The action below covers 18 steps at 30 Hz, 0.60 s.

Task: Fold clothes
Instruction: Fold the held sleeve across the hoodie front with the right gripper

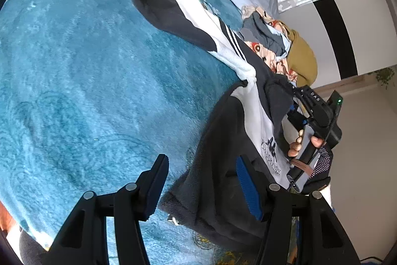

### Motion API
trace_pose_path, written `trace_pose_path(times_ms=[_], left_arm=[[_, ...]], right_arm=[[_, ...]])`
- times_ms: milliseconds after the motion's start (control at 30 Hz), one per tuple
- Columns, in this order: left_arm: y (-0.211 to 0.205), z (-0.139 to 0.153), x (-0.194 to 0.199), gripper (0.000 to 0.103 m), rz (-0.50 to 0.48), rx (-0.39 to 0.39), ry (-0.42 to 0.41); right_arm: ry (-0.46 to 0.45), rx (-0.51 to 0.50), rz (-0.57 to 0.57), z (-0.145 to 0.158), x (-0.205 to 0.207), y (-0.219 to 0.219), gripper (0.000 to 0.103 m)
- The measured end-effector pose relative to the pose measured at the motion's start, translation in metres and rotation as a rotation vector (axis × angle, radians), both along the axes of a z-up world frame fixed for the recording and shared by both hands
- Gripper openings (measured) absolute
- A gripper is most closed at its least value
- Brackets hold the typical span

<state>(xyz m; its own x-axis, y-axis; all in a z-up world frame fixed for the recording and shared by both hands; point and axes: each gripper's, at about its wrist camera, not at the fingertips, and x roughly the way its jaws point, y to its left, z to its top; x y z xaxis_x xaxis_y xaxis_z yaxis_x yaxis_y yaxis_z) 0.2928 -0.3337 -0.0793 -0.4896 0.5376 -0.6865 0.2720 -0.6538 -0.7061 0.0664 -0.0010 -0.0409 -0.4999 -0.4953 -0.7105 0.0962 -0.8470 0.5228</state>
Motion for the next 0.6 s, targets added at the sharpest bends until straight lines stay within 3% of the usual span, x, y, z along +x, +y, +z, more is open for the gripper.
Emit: trace_pose_path(times_ms=[133,200,233,433,600], left_arm=[[0.012,0.002,-0.008,0.061,-0.036,-0.011,-0.002],[0.018,0.003,-0.012,0.061,-0.052,-0.018,-0.002],[0.022,0.004,-0.016,0.061,-0.063,-0.021,-0.004],[0.05,0.014,-0.044,0.061,-0.146,-0.048,0.011],[0.074,0.024,-0.067,0.061,-0.208,-0.059,0.023]], right_arm=[[0.025,-0.029,0.077,0.01,0.003,-0.001,0.048],[0.046,-0.087,0.12,0.018,0.006,0.004,0.064],[0.054,-0.109,0.139,0.021,0.008,0.006,0.067],[0.066,-0.142,0.173,0.035,0.014,0.02,0.07],[0.086,-0.063,0.178,0.042,0.015,0.02,0.071]])
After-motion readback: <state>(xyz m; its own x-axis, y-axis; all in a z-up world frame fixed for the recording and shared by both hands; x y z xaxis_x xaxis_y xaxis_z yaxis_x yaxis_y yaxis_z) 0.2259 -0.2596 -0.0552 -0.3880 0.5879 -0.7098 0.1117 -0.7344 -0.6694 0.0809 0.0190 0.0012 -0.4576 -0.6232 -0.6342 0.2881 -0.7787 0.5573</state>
